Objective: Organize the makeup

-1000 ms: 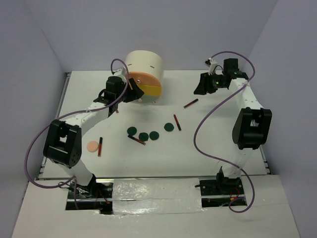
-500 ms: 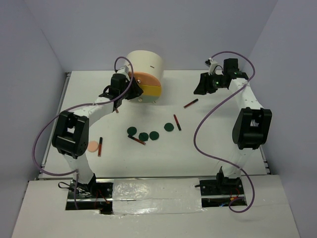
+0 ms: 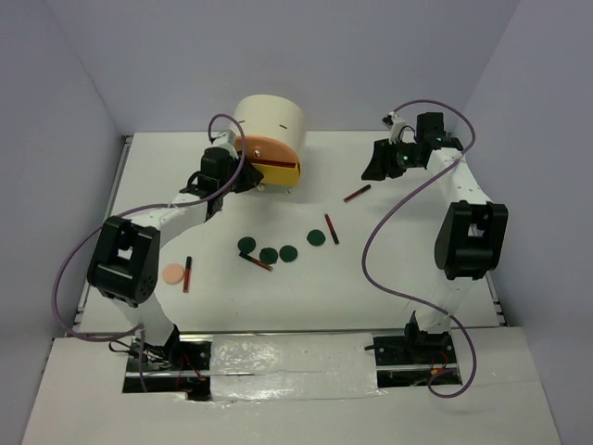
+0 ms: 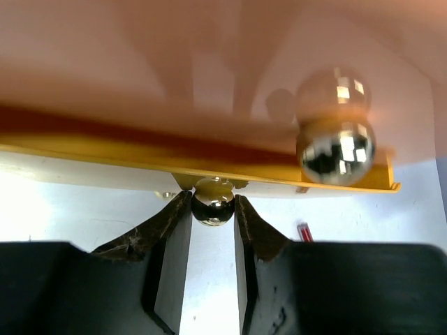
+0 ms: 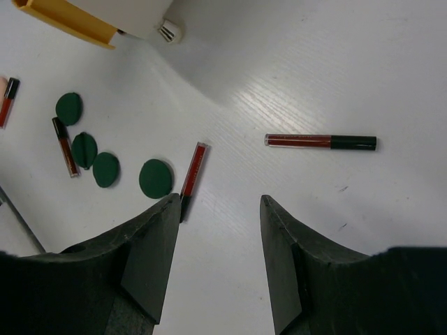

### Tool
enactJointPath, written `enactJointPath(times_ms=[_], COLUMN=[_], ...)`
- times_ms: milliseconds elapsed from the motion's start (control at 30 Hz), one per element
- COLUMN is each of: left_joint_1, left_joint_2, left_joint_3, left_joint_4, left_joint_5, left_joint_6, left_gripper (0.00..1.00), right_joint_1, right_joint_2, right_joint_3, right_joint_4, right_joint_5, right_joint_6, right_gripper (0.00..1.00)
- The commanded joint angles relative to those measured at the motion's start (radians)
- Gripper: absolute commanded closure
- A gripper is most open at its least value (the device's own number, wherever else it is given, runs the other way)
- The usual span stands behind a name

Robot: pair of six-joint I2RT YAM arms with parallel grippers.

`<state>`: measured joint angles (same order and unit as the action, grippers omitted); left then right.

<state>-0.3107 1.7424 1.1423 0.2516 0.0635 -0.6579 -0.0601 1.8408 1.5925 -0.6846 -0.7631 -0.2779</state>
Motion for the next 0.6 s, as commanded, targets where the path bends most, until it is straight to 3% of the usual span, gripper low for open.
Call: enactJointPath(times_ms=[0,333,367,400,500,567], left_joint_1=[0.004,-0.004,-0.004,-0.005,-0.005,-0.005], left_joint_2=[-0.095,-0.332,-0.339,-0.343,-0.343,-0.343], left_joint_3=[-0.084,-0.300,-0.315,-0.317,-0.316,-0.305], left_joint_4=[0.043,0.057,0.055,0.051,0.051,0.052], left_joint_5=[0.044,0.078,0.076,0.073,0.067,0.061], left_joint_6=[0.015,0.006,0.004,0.003,-0.005,-0.009], left_gripper=[0.71,0.68,0.64,0.52,0.30,0.25], right_joint_1=[0.013,0.014,0.016,0.016,0.028,0.031], right_joint_2=[-0.060,-0.100,-0.100,-0.098,-0.088,-0.072], right_joint_3=[-0.031,-0.097,-0.101,-0.103,-0.100,-0.091], right_joint_4=[-0.006,0.022,0.023,0.026,0.039,0.049], right_joint_5=[-0.002,0.011,0.022,0.036,0.108,0.133], right_joint_6=[-0.004,0.016,0.019,0.037,0.074,0.132], right_gripper=[0.43,0.43,0.42,0.42,0.39,0.33])
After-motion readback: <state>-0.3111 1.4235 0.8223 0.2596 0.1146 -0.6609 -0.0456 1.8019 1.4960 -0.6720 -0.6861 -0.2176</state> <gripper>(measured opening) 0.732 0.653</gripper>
